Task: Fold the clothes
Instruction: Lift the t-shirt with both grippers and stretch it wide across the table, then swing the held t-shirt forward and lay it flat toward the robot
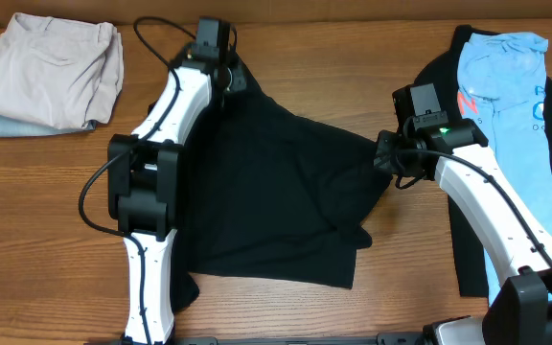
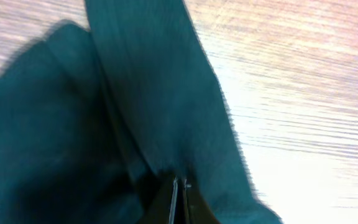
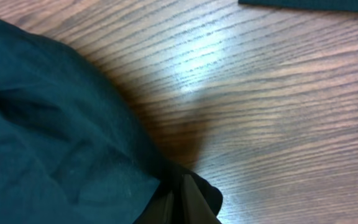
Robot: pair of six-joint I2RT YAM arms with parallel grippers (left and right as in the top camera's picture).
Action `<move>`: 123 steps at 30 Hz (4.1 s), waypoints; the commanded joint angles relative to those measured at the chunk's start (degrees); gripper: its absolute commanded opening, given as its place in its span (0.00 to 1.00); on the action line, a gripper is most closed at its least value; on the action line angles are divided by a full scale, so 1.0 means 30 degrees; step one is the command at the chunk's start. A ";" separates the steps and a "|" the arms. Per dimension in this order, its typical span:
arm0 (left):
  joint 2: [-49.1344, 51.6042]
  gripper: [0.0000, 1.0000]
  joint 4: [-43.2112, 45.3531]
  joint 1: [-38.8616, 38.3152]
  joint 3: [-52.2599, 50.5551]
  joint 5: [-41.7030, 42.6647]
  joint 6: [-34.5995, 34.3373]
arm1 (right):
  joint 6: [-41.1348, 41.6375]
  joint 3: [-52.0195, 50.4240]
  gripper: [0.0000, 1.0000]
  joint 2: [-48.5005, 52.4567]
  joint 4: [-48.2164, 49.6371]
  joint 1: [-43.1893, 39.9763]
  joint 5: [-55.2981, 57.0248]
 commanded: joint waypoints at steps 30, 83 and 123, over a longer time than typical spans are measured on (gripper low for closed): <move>-1.5577 0.04 -1.4651 0.3118 1.0316 -0.2703 0.2987 | -0.1909 1.3923 0.04 -0.2616 -0.9712 -0.0138 -0.1202; -1.2458 0.04 -0.7810 0.3104 1.0222 -0.4626 0.5020 | -0.4852 1.5395 0.04 0.0233 -0.0117 -0.0146 0.0947; -0.8174 0.04 -1.9926 0.3716 1.1096 -0.3155 0.3424 | -0.4211 1.7733 0.04 0.4175 -1.0535 -0.0758 -0.1698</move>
